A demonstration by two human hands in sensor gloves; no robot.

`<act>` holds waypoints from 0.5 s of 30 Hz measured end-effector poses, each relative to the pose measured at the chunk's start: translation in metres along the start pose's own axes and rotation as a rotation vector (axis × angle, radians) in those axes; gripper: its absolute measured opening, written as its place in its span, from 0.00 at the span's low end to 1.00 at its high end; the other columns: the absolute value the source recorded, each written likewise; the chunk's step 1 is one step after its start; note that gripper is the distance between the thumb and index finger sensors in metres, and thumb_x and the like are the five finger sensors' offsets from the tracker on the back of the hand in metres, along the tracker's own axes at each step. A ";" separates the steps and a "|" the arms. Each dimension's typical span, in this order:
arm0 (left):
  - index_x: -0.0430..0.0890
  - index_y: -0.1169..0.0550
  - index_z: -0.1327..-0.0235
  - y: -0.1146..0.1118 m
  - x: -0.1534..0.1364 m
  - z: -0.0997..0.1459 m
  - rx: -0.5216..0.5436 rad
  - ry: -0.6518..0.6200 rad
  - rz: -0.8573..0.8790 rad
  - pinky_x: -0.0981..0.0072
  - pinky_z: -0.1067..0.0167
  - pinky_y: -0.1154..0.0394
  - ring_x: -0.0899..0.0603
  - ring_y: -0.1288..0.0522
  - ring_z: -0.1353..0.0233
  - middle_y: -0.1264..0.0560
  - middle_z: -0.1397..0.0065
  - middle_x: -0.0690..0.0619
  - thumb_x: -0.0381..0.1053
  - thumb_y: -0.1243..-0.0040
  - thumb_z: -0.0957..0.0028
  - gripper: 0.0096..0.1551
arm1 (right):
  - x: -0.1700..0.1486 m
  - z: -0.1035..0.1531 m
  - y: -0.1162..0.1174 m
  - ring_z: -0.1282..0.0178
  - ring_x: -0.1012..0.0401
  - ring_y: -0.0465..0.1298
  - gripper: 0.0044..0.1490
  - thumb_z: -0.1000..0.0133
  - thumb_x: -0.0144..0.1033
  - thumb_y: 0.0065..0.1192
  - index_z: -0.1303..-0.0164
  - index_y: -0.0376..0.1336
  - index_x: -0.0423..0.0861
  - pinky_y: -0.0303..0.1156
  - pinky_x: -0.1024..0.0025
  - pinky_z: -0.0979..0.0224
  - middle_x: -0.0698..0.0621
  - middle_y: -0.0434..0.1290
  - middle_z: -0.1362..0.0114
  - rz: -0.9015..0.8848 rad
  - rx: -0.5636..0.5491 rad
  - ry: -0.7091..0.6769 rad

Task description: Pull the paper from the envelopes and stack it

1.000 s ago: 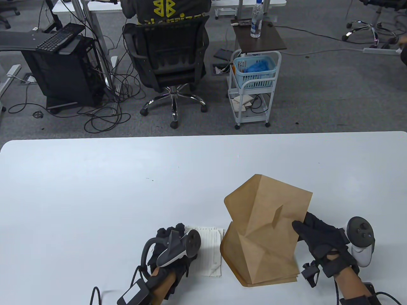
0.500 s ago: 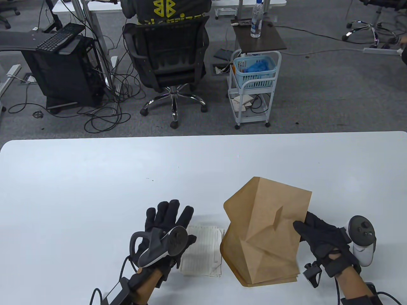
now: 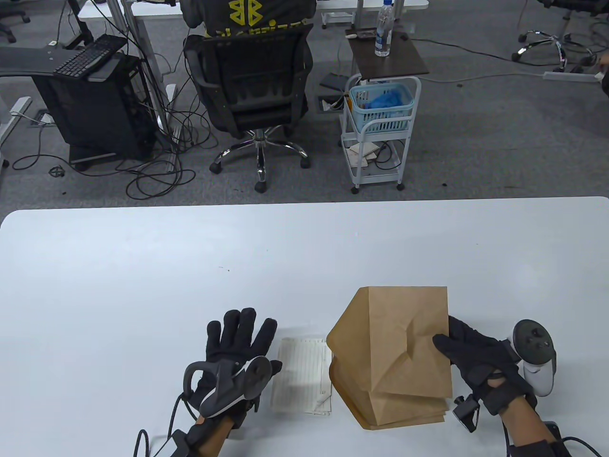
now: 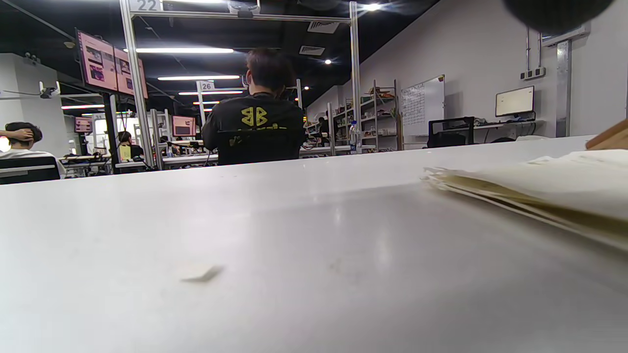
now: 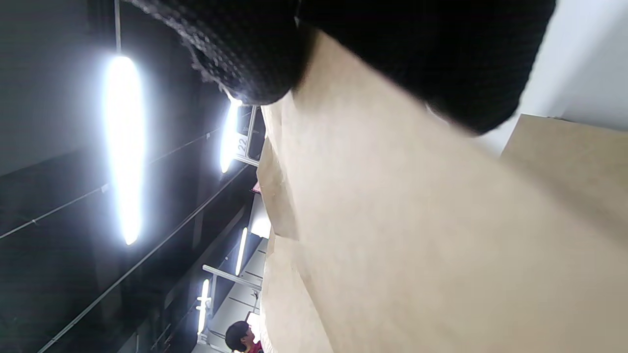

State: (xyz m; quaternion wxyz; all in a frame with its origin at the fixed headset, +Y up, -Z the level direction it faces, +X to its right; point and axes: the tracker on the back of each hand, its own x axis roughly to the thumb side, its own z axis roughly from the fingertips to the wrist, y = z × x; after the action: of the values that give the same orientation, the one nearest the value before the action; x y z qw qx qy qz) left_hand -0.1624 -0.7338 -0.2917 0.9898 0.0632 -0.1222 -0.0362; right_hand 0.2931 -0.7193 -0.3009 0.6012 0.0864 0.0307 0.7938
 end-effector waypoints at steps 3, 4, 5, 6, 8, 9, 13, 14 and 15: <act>0.65 0.48 0.19 -0.001 0.005 0.001 -0.007 -0.010 0.011 0.32 0.22 0.65 0.31 0.57 0.12 0.56 0.12 0.45 0.69 0.46 0.51 0.46 | -0.005 -0.004 0.003 0.63 0.59 0.88 0.38 0.45 0.34 0.68 0.27 0.59 0.36 0.80 0.56 0.46 0.44 0.82 0.46 -0.003 0.040 0.045; 0.65 0.47 0.19 -0.002 0.006 0.001 -0.010 -0.015 0.011 0.32 0.22 0.64 0.31 0.57 0.12 0.56 0.12 0.45 0.70 0.46 0.51 0.46 | -0.008 -0.005 0.005 0.62 0.59 0.87 0.40 0.46 0.34 0.68 0.25 0.57 0.35 0.80 0.56 0.46 0.44 0.82 0.46 -0.006 0.070 0.071; 0.65 0.47 0.19 -0.003 0.007 0.001 -0.012 -0.018 0.009 0.32 0.22 0.64 0.31 0.57 0.12 0.56 0.12 0.45 0.70 0.46 0.51 0.46 | -0.011 -0.007 0.008 0.62 0.59 0.87 0.42 0.46 0.34 0.69 0.24 0.55 0.35 0.80 0.55 0.46 0.44 0.81 0.45 0.002 0.093 0.093; 0.64 0.47 0.19 -0.003 0.008 0.002 -0.012 -0.020 0.008 0.32 0.22 0.64 0.31 0.57 0.13 0.56 0.12 0.45 0.70 0.46 0.51 0.46 | -0.012 -0.008 0.010 0.62 0.59 0.87 0.43 0.46 0.33 0.69 0.24 0.55 0.35 0.80 0.55 0.46 0.44 0.81 0.45 0.009 0.097 0.099; 0.64 0.47 0.19 -0.004 0.009 0.002 -0.019 -0.024 0.005 0.32 0.22 0.64 0.31 0.57 0.13 0.55 0.12 0.45 0.69 0.46 0.51 0.46 | -0.016 -0.010 0.015 0.63 0.60 0.87 0.45 0.46 0.33 0.70 0.23 0.53 0.34 0.80 0.56 0.46 0.44 0.81 0.45 0.068 0.089 0.116; 0.64 0.47 0.19 -0.004 0.009 0.002 -0.020 -0.025 0.005 0.32 0.22 0.64 0.31 0.56 0.13 0.55 0.12 0.45 0.69 0.46 0.51 0.46 | -0.018 -0.011 0.018 0.64 0.60 0.87 0.46 0.47 0.33 0.70 0.23 0.52 0.34 0.80 0.56 0.47 0.44 0.81 0.45 0.096 0.091 0.133; 0.64 0.47 0.19 -0.005 0.010 0.003 -0.032 -0.024 0.004 0.32 0.22 0.64 0.31 0.56 0.13 0.55 0.12 0.45 0.69 0.46 0.51 0.46 | -0.024 -0.015 0.030 0.65 0.61 0.87 0.48 0.47 0.32 0.71 0.22 0.50 0.33 0.80 0.57 0.47 0.43 0.80 0.45 0.192 0.138 0.194; 0.64 0.47 0.19 -0.005 0.011 0.003 -0.038 -0.027 0.003 0.32 0.22 0.64 0.31 0.56 0.13 0.55 0.12 0.45 0.69 0.46 0.51 0.46 | -0.024 -0.015 0.033 0.65 0.60 0.87 0.49 0.47 0.32 0.71 0.22 0.49 0.33 0.80 0.56 0.47 0.42 0.80 0.44 0.247 0.138 0.209; 0.64 0.47 0.19 -0.005 0.011 0.003 -0.044 -0.028 0.002 0.32 0.22 0.64 0.31 0.56 0.13 0.55 0.12 0.45 0.69 0.46 0.51 0.46 | -0.024 -0.014 0.035 0.65 0.60 0.87 0.50 0.48 0.31 0.72 0.22 0.48 0.33 0.80 0.56 0.47 0.42 0.80 0.44 0.309 0.130 0.213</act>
State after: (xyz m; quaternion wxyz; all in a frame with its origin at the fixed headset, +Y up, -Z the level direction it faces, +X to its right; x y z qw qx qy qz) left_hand -0.1528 -0.7401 -0.2868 0.9892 0.0409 -0.1354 -0.0389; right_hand 0.2637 -0.7509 -0.3121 0.4588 0.0443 0.1316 0.8776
